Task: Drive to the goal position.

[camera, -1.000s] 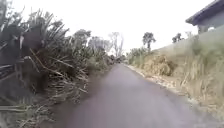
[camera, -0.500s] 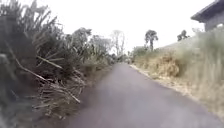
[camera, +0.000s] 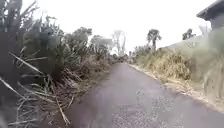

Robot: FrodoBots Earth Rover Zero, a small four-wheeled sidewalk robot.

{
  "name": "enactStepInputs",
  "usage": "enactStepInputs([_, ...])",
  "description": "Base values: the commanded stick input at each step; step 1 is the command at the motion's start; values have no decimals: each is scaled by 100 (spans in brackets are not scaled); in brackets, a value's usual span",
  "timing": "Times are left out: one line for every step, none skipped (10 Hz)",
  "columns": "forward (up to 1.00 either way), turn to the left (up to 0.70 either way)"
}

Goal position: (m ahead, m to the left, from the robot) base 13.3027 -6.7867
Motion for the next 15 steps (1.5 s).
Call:
enactStepInputs([100, 0])
enactStepInputs([100, 0])
enactStepInputs([100, 0])
enactStepInputs([100, 0])
enactStepInputs([100, 0])
enactStepInputs([100, 0])
enactStepInputs([100, 0])
enactStepInputs([0, 0])
enactStepInputs([0, 0])
enactStepInputs([0, 0])
enactStepInputs([0, 0])
enactStepInputs([0, 0])
enactStepInputs([0, 0])
enactStepInputs([0, 0])
enactStepInputs([0, 0])
